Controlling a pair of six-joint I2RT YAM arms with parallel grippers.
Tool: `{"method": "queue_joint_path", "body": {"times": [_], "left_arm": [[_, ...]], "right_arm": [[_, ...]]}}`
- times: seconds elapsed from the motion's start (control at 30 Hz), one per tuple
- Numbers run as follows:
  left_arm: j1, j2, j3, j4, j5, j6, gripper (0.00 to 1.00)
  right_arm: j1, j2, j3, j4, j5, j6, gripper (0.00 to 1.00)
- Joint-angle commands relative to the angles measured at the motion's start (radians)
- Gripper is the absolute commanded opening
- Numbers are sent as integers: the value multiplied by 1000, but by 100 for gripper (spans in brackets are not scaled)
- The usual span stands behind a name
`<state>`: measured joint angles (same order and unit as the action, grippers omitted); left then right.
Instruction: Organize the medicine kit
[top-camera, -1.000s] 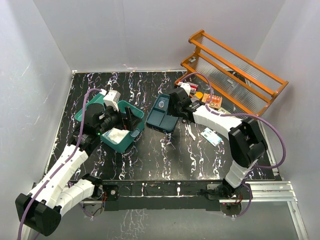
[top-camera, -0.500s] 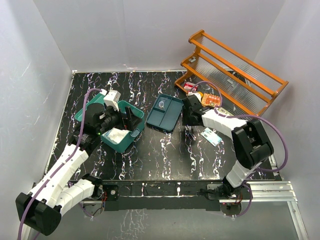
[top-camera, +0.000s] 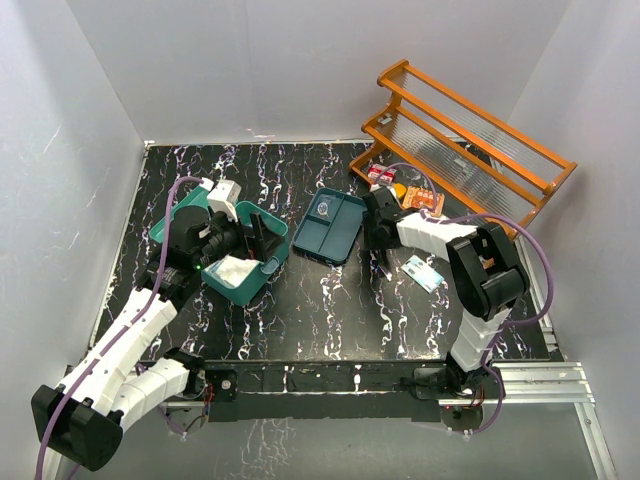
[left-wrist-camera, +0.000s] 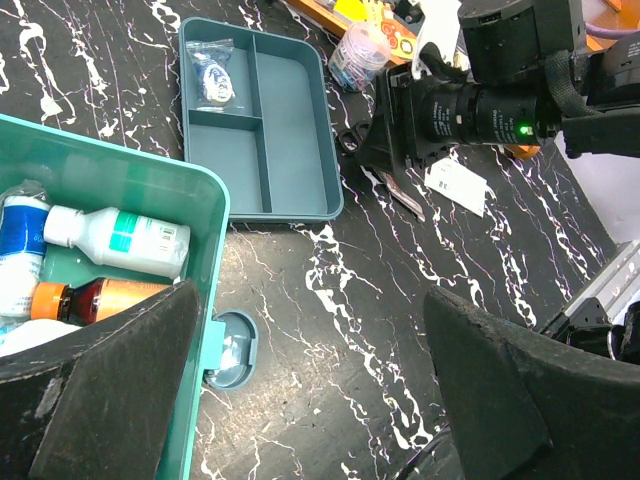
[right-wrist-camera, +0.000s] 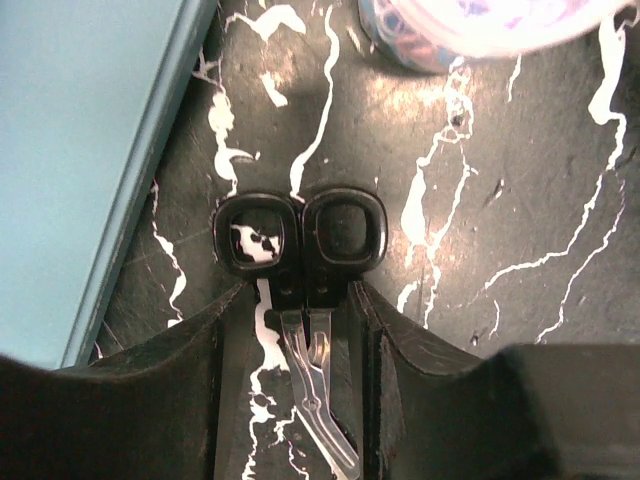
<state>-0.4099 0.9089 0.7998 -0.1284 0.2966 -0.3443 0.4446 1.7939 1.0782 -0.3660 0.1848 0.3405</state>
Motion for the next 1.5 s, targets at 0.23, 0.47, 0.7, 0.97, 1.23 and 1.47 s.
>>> {"method": "queue_joint_path", "body": {"times": [0.23,0.47,0.7,0.97,1.23,1.47], "left_arm": [[-4,-8,19,14,13,-7,93],[-4,-8,20,12,12,-4,93],[-5,-8,19,12,10,-4,93],[-4,-8,18,13,10,-7,93],[-4,-14,26,2,9,-7,93],[-4,-30,33,-16,1,-7,93]], "right_arm": [[-4,72,9,38,31,2,20],[-4,-41,-29,97,18,19,11],[-3,-183,-70,145,3,93,10],[-3,-279,-77,201,-82,261,10],[40,-207,10,214,-18,476,10],[93,-116,69,212,137,578,7]]}}
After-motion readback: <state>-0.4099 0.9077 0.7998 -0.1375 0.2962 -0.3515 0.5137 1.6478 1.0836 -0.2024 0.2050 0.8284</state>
